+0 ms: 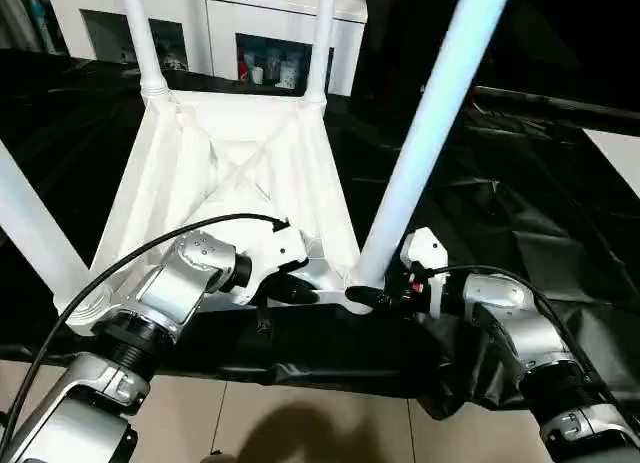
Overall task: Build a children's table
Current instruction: Rotate leg to tighten
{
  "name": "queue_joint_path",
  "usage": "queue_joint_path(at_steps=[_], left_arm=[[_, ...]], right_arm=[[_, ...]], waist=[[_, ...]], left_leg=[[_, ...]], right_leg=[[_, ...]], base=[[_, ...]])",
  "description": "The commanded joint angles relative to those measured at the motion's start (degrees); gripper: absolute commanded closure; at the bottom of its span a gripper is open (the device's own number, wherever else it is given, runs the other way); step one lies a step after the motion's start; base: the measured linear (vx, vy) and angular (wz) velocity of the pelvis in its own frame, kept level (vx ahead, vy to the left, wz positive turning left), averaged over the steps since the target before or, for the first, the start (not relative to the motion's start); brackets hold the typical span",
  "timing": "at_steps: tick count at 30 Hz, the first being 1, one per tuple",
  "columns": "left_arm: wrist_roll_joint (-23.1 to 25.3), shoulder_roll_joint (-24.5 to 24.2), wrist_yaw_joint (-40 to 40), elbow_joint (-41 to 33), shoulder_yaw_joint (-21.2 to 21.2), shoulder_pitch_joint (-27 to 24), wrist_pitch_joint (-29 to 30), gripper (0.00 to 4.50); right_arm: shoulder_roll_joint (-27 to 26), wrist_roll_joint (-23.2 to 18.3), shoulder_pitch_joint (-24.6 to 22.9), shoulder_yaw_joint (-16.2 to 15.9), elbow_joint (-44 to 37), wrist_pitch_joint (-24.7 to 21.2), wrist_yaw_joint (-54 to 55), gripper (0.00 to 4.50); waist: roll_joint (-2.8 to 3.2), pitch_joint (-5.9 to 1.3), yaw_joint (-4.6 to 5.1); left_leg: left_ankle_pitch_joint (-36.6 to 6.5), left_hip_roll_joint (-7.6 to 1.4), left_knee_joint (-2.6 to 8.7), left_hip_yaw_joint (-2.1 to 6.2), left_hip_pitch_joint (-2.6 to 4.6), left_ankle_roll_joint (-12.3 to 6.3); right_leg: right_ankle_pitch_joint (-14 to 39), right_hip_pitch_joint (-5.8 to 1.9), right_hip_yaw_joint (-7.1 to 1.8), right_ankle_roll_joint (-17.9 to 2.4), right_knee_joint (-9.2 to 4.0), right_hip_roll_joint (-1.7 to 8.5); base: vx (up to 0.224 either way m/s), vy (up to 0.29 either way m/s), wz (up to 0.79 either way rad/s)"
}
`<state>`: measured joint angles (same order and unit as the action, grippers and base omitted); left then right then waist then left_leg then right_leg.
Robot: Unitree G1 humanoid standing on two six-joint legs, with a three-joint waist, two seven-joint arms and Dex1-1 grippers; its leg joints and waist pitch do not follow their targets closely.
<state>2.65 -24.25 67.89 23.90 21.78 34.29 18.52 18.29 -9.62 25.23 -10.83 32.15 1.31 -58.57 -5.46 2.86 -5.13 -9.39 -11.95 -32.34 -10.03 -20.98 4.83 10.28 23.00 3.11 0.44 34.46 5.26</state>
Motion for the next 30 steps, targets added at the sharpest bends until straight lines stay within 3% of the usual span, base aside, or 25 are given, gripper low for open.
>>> queue_joint_path(at_steps=[1, 4, 6, 7, 9, 11, 12, 15, 18, 20, 22, 24, 30], left_arm=[[0.5, 0.7, -0.3, 2.6, 1.7, -2.3, 1.6, 4.50], [0.7, 3.7, -5.9, 5.0, -0.1, -1.5, 2.3, 4.50], [1.2, 6.8, -11.6, 7.7, -1.5, -0.3, 3.1, 4.50], [1.6, 9.5, -16.3, 9.8, -2.5, 0.8, 4.1, 4.50], [1.7, 10.9, -18.2, 10.9, -2.8, 1.5, 5.0, 4.50], [2.2, 13.4, -21.5, 13.1, -3.1, 2.8, 6.1, 4.50], [2.5, 15.1, -23.7, 14.6, -3.3, 3.7, 6.4, 4.50], [3.1, 18.3, -27.8, 18.4, -4.0, 5.8, 6.2, 4.50], [3.9, 19.6, -29.7, 21.0, -4.0, 6.9, 5.3, 4.50], [4.6, 19.5, -29.8, 21.8, -3.2, 7.3, 4.4, 4.50], [5.0, 18.9, -28.8, 22.0, -3.0, 7.3, 3.6, 4.50], [5.2, 18.1, -27.6, 21.7, -2.7, 7.1, 2.6, 4.50], [3.7, 13.4, -17.4, 17.4, -1.0, 4.3, -1.3, 4.50]], right_arm=[[-0.1, -0.4, -0.3, 1.1, 0.6, -0.1, 0.7, 1.85], [-3.4, 0.5, 0.7, 4.5, 4.4, -0.3, 12.2, 1.85], [-6.4, 0.4, 1.6, 7.7, 7.6, -1.5, 22.2, 1.85], [-8.5, 0.7, 2.2, 9.5, 10.0, -2.1, 29.9, 1.85], [-9.7, 0.9, 2.5, 10.3, 11.1, -2.3, 33.6, 1.85], [-11.8, 1.7, 3.5, 11.2, 13.1, -2.5, 40.7, 1.85], [-13.2, 2.5, 4.4, 11.4, 14.5, -2.3, 44.6, 1.85], [-16.2, 3.8, 6.8, 11.4, 16.8, -1.5, 50.1, 1.85], [-17.8, 4.3, 8.0, 10.5, 17.3, -0.5, 49.8, 1.85], [-18.2, 3.4, 7.6, 9.4, 15.6, 0.8, 44.3, 1.85], [-17.8, 2.2, 7.0, 9.1, 13.7, 2.2, 40.4, 1.30], [-17.1, 1.7, 6.7, 9.1, 13.0, 2.4, 38.8, 1.13], [-10.3, 0.4, 4.7, 6.7, 8.1, 0.0, 23.2, 0.68]], waist=[[0.55, -3.45, -0.10], [0.45, -3.16, 0.19], [0.26, -3.08, 0.39], [0.34, -2.89, 0.78], [0.17, -2.85, 1.06], [0.62, -2.80, 1.21], [0.52, -2.80, 1.47], [0.62, -2.90, 1.74], [0.65, -3.05, 1.68], [0.63, -2.99, 1.56], [0.58, -3.23, 1.30], [0.48, -3.09, 1.23], [0.50, -2.93, 0.96]], left_leg=[[-13.1, -1.18, 3.57, -0.20, 0.62, -0.61], [-15.4, -1.13, 3.81, -0.21, 0.59, 0.37], [-17.5, -1.01, 4.00, 0.16, 0.49, 1.80], [-19.4, -0.94, 4.04, 0.24, 0.58, 2.47], [-21.2, -0.76, 3.89, 0.39, 0.87, 2.75], [-22.6, -0.74, 3.91, 0.58, 1.02, 2.30], [-22.8, -0.58, 3.80, 0.47, 1.02, 2.25], [-23.5, -0.53, 3.89, 0.67, 0.87, 2.15], [-22.5, -0.53, 3.99, 0.55, 0.61, 1.16], [-23.5, -0.59, 3.97, 0.48, 0.82, 0.64], [-20.7, -0.78, 4.07, 0.38, 0.40, -0.14], [-20.1, -0.74, 3.98, 0.13, 0.43, -0.77], [-19.3, -0.88, 4.21, 0.33, 0.10, -1.54]], right_leg=[[9.7, -2.49, -1.89, -12.4, -3.37, 2.41], [13.8, -2.14, -1.95, -11.6, -3.79, 2.47], [20.4, -2.21, -1.80, -9.5, -4.29, 2.72], [24.3, -1.77, -1.82, -8.2, -4.65, 2.63], [28.7, -1.51, -1.83, -6.7, -5.27, 2.84], [30.3, -1.22, -1.76, -5.6, -5.60, 2.78], [30.3, -0.92, -1.77, -5.2, -5.75, 2.63], [30.9, -1.02, -1.54, -4.2, -5.95, 2.51], [27.0, -1.16, -1.61, -4.9, -5.72, 2.38], [26.5, -1.00, -1.60, -5.3, -5.85, 2.34], [21.5, -1.56, -1.74, -6.6, -5.35, 2.38], [19.8, -1.47, -1.77, -7.5, -5.26, 2.28], [24.8, -1.89, -1.53, -6.6, -5.85, 2.75]], base=[[0.000, 0.000, 0.00], [0.000, 0.000, 0.00], [0.000, 0.000, 0.00], [-0.058, 0.002, -0.08], [0.000, 0.000, 0.00], [0.000, 0.000, 0.00], [0.000, 0.000, 0.00], [0.000, 0.000, 0.00], [0.000, 0.000, 0.00], [0.000, 0.000, 0.00], [0.000, 0.000, 0.00], [0.000, 0.000, 0.00], [0.000, 0.000, 0.00]])
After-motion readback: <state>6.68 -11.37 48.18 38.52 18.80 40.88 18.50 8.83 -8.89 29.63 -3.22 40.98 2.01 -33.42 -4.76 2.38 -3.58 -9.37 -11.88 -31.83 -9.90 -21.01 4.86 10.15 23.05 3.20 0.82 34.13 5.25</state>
